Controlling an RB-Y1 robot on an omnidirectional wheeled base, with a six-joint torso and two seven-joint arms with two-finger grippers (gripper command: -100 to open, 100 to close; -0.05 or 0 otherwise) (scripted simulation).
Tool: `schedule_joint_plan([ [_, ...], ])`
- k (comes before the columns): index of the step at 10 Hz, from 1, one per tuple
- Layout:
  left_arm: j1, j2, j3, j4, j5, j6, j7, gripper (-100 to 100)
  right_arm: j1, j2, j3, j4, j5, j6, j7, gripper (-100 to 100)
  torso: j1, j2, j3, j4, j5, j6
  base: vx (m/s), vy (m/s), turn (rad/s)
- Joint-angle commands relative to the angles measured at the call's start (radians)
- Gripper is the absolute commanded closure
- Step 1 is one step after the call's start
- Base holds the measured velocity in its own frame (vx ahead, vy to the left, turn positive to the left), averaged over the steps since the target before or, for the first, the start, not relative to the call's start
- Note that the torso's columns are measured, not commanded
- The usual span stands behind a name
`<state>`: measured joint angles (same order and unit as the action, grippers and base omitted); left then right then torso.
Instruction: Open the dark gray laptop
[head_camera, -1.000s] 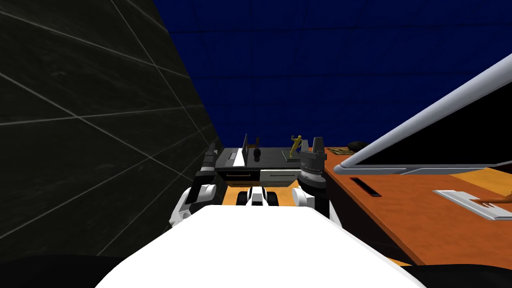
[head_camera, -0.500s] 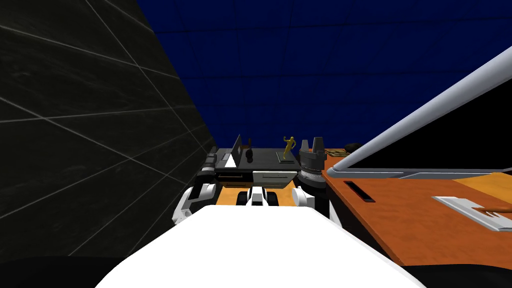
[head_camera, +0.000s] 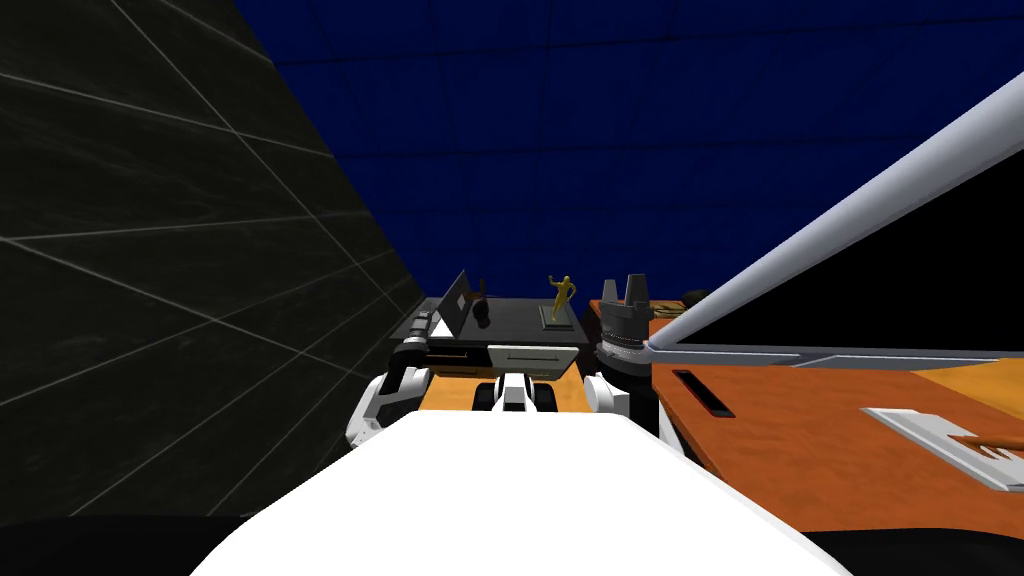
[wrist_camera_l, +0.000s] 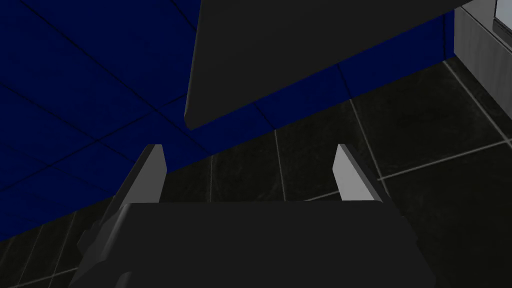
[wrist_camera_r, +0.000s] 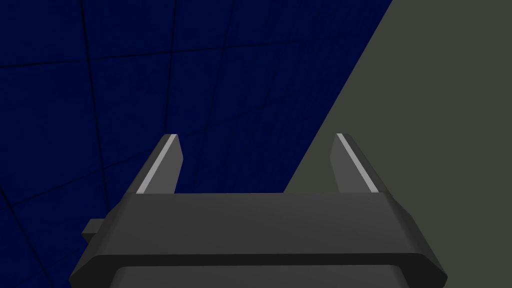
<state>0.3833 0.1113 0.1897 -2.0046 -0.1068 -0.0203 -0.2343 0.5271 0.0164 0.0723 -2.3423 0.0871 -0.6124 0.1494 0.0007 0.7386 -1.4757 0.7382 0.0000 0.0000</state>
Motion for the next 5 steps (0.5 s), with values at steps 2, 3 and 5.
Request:
schedule_joint_plan([
  [2,-0.013,-0.01,0.031,0.047,-0.021,0.053,-0.024,-100,0.0,0.0,0.0,0.0,0.0,0.0,0.0,0,0.002,-0.001,0.0,0.0,0.001,0.0,0.033,-0.169,0.023],
  [3,-0.009,-0.01,0.025,0.043,-0.019,0.037,-0.02,-100,0.0,0.0,0.0,0.0,0.0,0.0,0.0,0,0.001,0.0,0.0,0.0,0.0,0.0,0.007,-0.077,0.008],
  [5,-0.005,-0.012,0.026,0.027,-0.02,0.051,-0.023,-100,0.0,0.0,0.0,0.0,0.0,0.0,0.0,0,0.006,-0.003,-0.002,-0.001,0.002,0.0,0.064,0.003,-0.027],
])
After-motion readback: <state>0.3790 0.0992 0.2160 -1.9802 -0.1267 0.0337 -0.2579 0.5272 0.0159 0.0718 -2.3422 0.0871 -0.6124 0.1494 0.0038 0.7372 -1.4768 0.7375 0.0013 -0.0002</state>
